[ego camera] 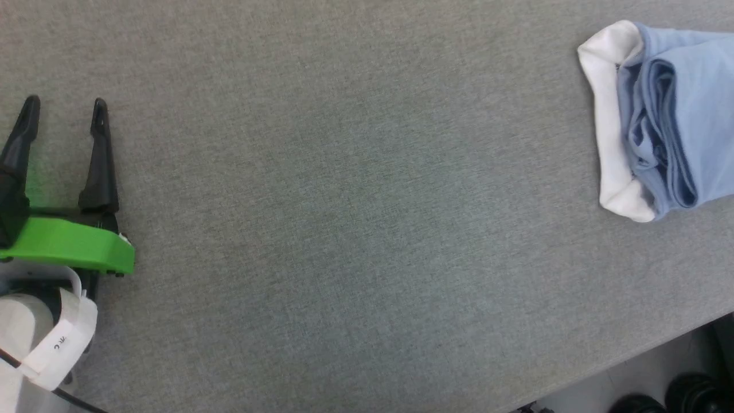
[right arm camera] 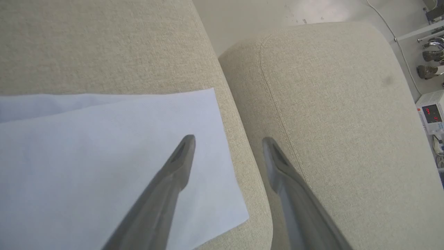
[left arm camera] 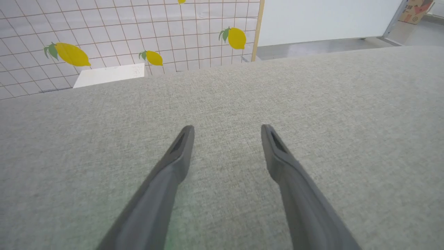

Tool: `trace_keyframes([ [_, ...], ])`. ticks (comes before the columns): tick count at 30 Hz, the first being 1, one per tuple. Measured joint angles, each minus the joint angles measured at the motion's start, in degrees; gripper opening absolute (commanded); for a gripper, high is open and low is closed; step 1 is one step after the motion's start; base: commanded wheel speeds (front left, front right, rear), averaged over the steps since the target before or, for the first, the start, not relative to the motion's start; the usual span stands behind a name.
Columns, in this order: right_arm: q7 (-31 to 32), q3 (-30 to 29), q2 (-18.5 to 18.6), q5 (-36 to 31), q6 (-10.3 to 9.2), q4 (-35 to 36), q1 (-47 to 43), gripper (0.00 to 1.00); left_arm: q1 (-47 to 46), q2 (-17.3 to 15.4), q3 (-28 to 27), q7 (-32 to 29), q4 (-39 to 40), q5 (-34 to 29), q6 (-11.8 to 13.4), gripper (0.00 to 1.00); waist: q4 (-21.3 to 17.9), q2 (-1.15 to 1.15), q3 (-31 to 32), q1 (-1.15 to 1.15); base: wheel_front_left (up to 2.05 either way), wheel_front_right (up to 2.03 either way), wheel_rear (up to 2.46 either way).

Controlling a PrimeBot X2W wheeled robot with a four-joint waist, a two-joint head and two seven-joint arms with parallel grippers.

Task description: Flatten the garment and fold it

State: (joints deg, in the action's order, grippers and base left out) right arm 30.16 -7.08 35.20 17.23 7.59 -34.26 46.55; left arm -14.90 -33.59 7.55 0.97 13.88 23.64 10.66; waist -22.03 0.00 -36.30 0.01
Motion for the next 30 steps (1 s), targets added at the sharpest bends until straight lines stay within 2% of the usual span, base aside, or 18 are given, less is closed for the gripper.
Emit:
trace_keyframes([
  [10,-11.5,9.5,1.0,6.7,-0.01,7.6,1.7,1.0,2.0,4.2,0.1,6.5,-7.0,2.0,0.1,1.0,0.4,0.0,7.5,-0.01,0.0,0.0,0.0],
  [16,-19.1,11.7,-1.5,8.1,-0.01,11.0,1.8,1.0,3.0,7.0,0.2,9.8,-10.7,3.7,0.1,1.0,1.5,0.0,13.3,-0.01,0.0,0.0,0.0],
  [22,-26.4,9.3,-8.5,5.8,-0.01,13.6,0.0,1.0,3.9,9.1,0.2,11.7,-13.5,4.2,0.1,1.0,3.8,0.0,18.8,-0.01,0.0,0.0,0.0],
  [30,-33.4,5.0,-18.6,1.4,-0.02,21.3,-8.4,1.0,4.6,11.0,0.2,12.8,-15.9,4.6,-0.1,1.0,8.8,0.0,23.6,-0.01,0.0,0.0,0.0],
])
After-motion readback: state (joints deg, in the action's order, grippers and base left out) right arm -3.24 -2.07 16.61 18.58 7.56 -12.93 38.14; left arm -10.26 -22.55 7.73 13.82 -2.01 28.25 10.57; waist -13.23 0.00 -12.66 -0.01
